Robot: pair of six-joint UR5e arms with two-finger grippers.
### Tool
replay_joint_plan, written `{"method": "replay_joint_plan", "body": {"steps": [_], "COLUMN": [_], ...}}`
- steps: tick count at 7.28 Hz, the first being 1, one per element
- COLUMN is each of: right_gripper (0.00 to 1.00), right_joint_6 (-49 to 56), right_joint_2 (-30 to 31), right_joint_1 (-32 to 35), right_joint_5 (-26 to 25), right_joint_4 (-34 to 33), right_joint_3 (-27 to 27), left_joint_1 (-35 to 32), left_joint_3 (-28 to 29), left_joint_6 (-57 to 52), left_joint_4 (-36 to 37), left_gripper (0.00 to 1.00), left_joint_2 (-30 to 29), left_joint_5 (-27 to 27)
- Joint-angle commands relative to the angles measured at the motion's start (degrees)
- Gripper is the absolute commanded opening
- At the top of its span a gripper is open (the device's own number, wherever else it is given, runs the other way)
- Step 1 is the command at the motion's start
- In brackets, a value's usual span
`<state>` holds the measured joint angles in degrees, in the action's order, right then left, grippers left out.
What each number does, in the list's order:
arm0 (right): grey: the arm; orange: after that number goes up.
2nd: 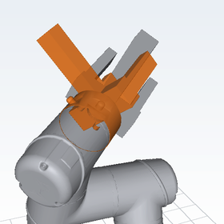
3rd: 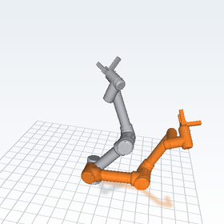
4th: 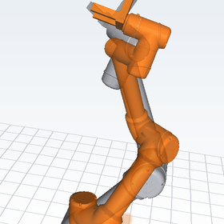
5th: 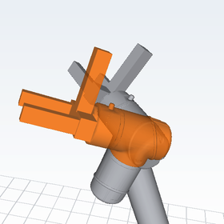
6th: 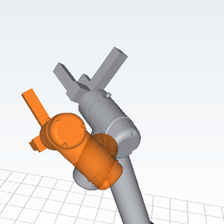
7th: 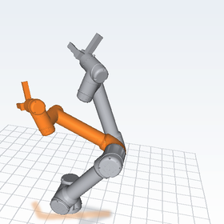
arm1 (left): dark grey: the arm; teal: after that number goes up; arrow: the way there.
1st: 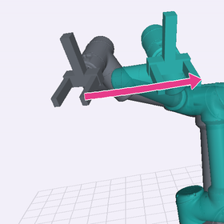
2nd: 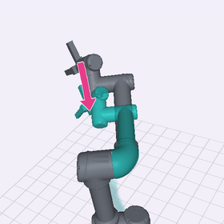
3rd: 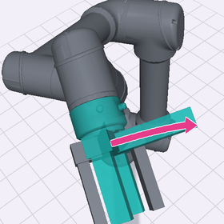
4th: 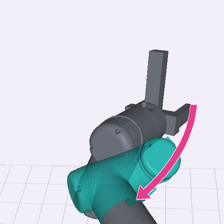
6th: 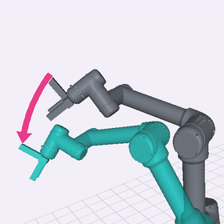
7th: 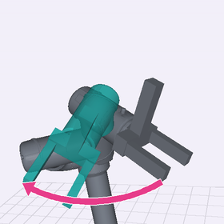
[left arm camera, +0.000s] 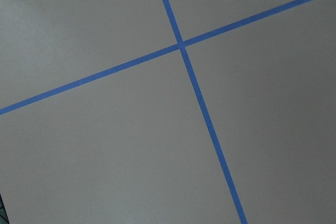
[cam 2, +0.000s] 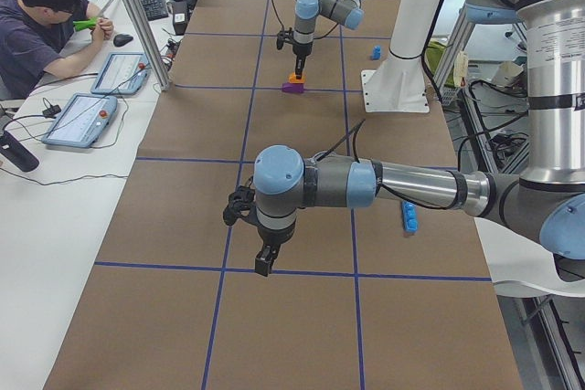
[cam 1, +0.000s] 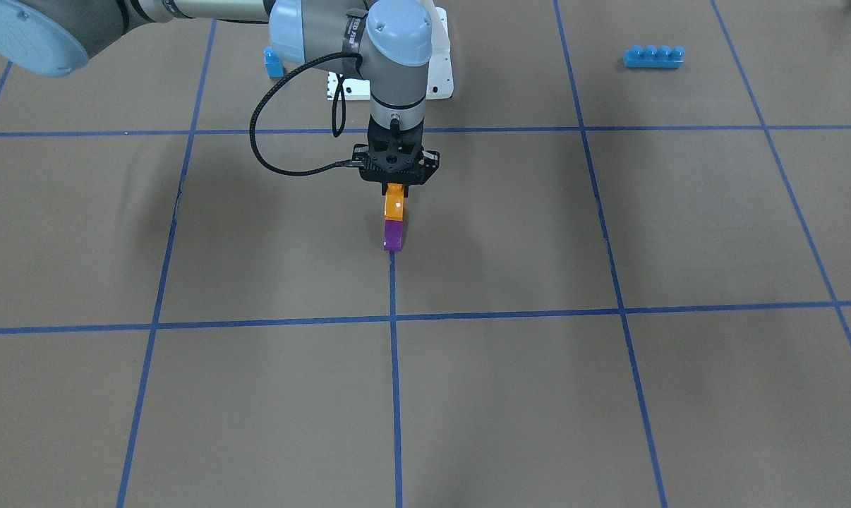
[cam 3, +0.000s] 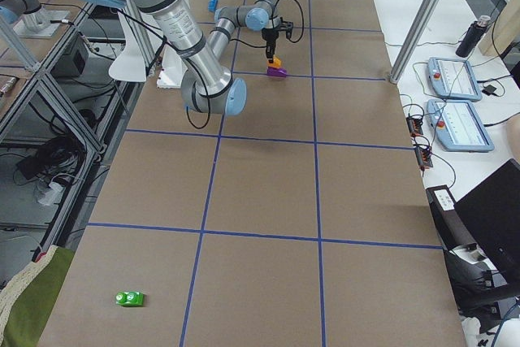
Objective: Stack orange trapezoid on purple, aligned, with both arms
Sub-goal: 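Lower the orange trapezoid onto the purple one, adjusting its alignment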
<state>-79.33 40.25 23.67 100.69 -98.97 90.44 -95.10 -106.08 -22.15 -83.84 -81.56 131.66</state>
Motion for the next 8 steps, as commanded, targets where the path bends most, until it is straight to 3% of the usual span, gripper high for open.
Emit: {"method": "replay_joint_plan", "body": {"steps": [1, 8], "right_gripper": [0.00, 0.00], "right_joint_6": [1.01, 5.75], "right_joint_2": [0.18, 0.79], "right_joint_1": [-0.20, -0.64], "right_joint_5": [-0.32, -2.08], "right_joint_4": [0.00, 0.44], "right_joint_3": [0.00, 0.09], "left_joint_1": [0.00, 0.00], "left_joint_3": [0.00, 0.00], "left_joint_6": [0.00, 0.09], "left_joint_4": [0.00, 0.00], "left_gripper": [1.00, 1.00], "left_joint_2": [0.00, 0.00], "left_joint_5": [0.00, 0.00]}}
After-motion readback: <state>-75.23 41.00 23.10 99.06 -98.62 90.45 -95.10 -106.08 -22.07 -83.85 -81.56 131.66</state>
